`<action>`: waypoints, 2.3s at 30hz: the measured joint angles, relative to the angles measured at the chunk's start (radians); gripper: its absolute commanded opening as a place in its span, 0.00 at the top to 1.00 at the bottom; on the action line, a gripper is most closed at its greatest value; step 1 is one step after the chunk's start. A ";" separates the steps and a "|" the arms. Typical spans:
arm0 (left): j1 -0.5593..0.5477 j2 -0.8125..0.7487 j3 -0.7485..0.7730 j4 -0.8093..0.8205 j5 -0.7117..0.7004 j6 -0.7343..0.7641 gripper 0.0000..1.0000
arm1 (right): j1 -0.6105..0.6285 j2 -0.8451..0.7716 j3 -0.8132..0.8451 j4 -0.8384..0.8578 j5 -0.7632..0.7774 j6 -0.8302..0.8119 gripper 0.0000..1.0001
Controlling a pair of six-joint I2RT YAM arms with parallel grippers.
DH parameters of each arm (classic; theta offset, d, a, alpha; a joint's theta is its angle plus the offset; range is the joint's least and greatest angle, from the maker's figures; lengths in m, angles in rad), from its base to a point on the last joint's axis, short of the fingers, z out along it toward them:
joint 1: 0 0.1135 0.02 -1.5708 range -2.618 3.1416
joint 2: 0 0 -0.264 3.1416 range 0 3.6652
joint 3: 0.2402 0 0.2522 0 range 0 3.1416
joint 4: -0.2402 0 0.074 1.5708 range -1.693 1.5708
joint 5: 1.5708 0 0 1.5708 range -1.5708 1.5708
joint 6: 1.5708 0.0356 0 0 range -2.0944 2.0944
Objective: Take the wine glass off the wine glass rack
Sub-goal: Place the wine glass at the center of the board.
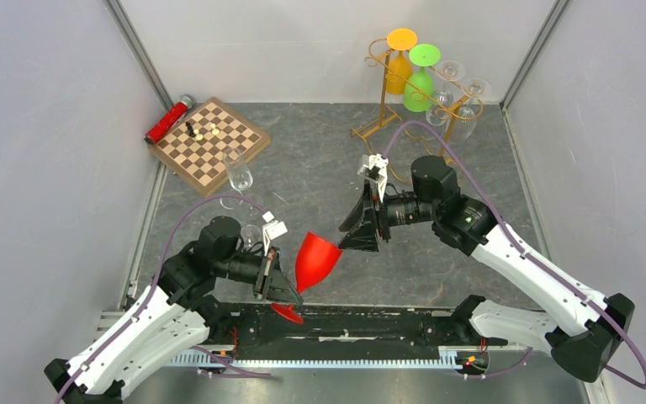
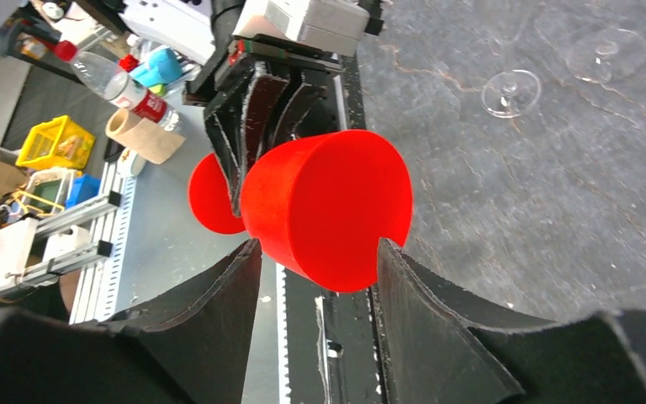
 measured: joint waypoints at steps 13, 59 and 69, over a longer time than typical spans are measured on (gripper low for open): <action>0.000 -0.001 0.000 0.000 0.002 0.006 0.98 | 0.047 0.020 -0.051 0.159 -0.102 0.072 0.48; -0.005 -0.002 0.200 -0.070 -0.248 0.111 0.44 | 0.138 0.034 0.035 -0.056 -0.016 -0.090 1.00; -0.005 -0.177 0.239 -0.108 -0.526 0.138 0.43 | 0.139 0.193 0.267 -0.188 0.243 -0.191 1.00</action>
